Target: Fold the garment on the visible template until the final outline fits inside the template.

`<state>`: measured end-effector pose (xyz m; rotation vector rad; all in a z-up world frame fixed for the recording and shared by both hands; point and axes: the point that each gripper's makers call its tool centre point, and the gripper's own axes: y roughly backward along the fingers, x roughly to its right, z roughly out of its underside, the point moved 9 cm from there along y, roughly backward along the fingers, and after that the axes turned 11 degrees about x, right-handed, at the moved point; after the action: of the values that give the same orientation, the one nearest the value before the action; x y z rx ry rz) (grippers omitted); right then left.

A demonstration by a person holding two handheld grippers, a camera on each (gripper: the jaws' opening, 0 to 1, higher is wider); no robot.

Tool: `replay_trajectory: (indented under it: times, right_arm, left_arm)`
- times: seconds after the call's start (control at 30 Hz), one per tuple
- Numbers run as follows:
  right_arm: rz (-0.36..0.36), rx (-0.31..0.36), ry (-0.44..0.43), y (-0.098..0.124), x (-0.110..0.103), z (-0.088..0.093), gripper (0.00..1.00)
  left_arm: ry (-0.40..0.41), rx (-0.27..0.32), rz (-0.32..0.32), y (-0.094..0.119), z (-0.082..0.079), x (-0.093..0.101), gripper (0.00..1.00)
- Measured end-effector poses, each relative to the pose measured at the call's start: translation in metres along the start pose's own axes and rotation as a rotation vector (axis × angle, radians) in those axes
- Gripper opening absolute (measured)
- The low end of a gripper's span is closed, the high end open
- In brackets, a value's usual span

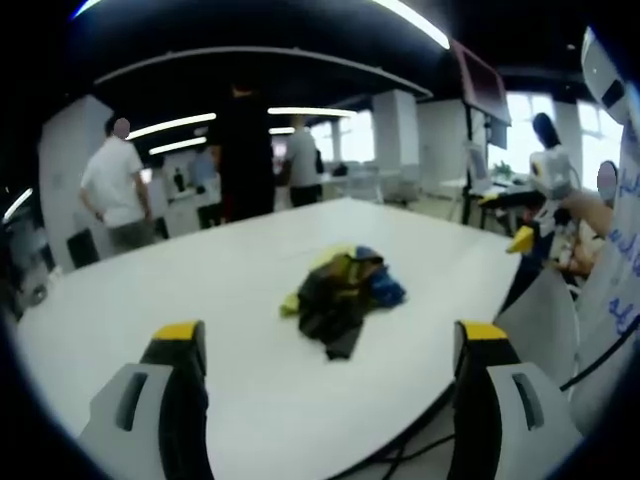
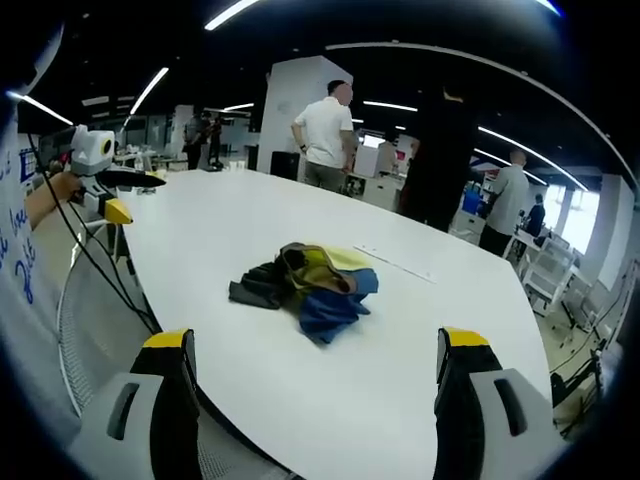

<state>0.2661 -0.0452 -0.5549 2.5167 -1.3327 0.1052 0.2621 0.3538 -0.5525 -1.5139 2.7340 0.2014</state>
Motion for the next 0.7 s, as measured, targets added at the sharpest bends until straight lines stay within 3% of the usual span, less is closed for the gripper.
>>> replay_trajectory:
  times: [0.7]
  right_arm:
    - [-0.003, 0.001, 0.003, -0.0020, 0.0024, -0.0001, 1.00]
  left_arm:
    - [-0.003, -0.009, 0.006, -0.0016, -0.0009, 0.0014, 1.00]
